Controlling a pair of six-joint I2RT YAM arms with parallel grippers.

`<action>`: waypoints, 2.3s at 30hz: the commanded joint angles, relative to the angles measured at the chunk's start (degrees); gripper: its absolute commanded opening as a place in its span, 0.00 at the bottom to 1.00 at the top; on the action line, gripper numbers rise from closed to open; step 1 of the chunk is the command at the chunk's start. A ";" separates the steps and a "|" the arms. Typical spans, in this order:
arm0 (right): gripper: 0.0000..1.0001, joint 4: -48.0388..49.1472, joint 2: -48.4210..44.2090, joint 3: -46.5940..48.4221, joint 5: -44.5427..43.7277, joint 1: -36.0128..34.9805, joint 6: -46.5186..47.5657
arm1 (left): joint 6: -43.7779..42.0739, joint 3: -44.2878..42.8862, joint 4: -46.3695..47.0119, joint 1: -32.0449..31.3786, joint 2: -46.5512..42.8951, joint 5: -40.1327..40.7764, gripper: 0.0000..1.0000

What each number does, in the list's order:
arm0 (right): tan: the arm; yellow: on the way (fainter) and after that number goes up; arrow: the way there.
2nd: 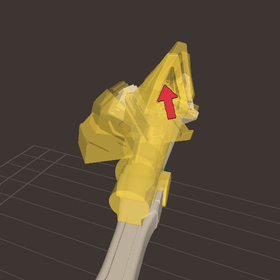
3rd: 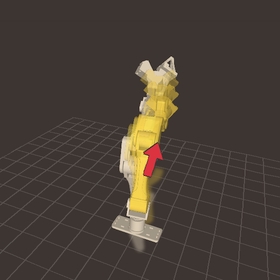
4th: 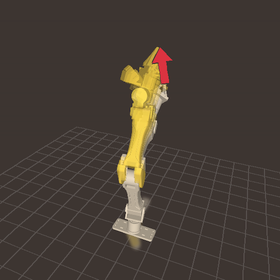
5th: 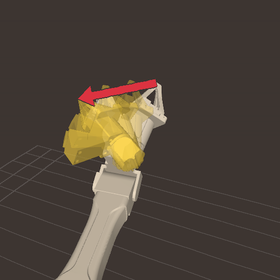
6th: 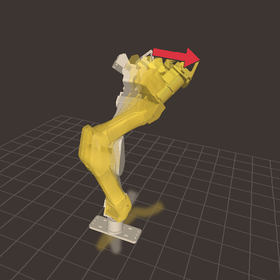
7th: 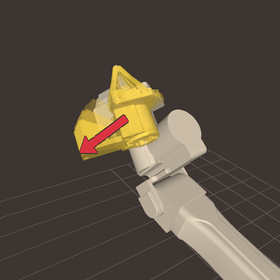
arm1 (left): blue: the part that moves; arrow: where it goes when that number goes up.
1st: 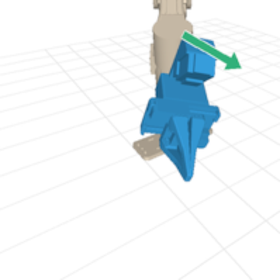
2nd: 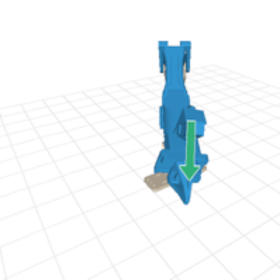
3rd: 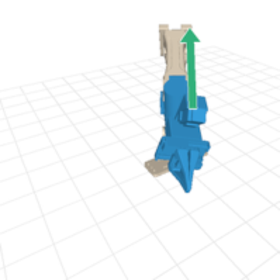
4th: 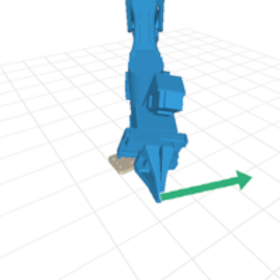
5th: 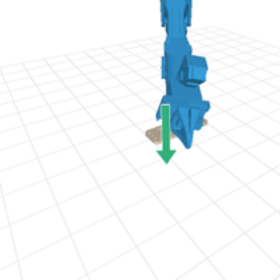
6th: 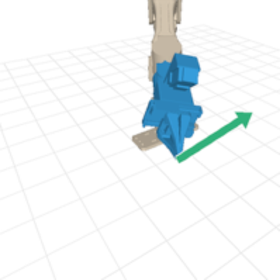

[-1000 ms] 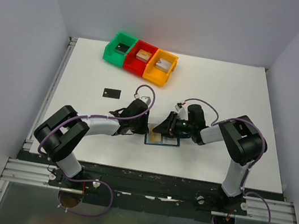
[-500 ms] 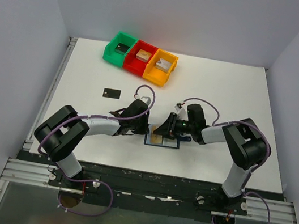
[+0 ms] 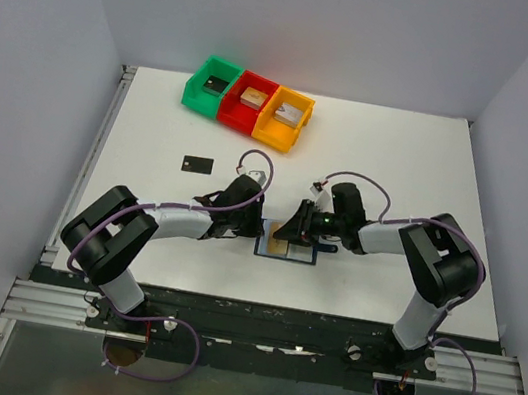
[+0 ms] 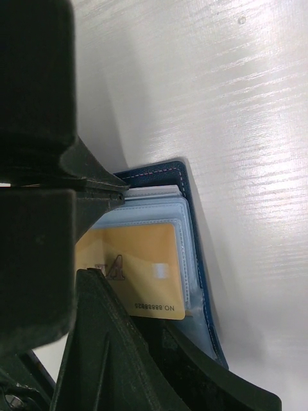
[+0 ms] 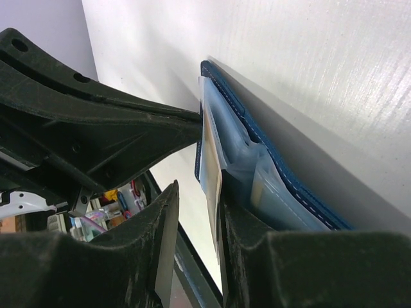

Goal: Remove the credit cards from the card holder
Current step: Remove the credit card from the card holder.

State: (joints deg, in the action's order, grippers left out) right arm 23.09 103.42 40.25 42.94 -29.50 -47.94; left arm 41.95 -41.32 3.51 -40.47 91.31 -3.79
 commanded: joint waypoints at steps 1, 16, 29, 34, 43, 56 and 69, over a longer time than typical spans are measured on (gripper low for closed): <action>0.36 -1.29 -1.73 0.01 -0.57 0.58 1.19 | 0.41 1.33 -3.42 -0.05 2.21 -0.08 0.00; 0.36 -2.61 -4.54 -1.40 -0.75 1.55 2.24 | 0.94 1.51 -3.42 0.30 2.56 0.10 0.00; 0.32 -3.67 -5.51 -2.28 -1.80 2.60 3.03 | 1.20 2.12 -3.42 0.30 1.86 0.45 0.00; 0.30 -3.76 -5.86 -2.63 -1.81 2.87 3.03 | 1.29 2.21 -3.42 0.30 1.68 0.54 0.00; 0.26 -4.02 -7.44 -3.51 -1.89 3.83 3.47 | 1.38 2.74 -3.42 0.30 0.98 1.07 0.00; 0.20 -4.28 -8.85 -4.74 -1.98 5.06 3.73 | 1.64 3.44 -5.00 0.39 0.19 1.77 0.00; 0.03 -10.69 -11.30 -4.83 -5.49 6.47 6.28 | 1.03 3.70 -4.48 0.30 -1.57 1.95 0.00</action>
State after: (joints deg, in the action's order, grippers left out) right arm 16.40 94.37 35.97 40.36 -23.62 -43.57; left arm 44.01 -39.57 4.56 -40.18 90.17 -3.51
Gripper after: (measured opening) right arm 0.067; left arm 0.027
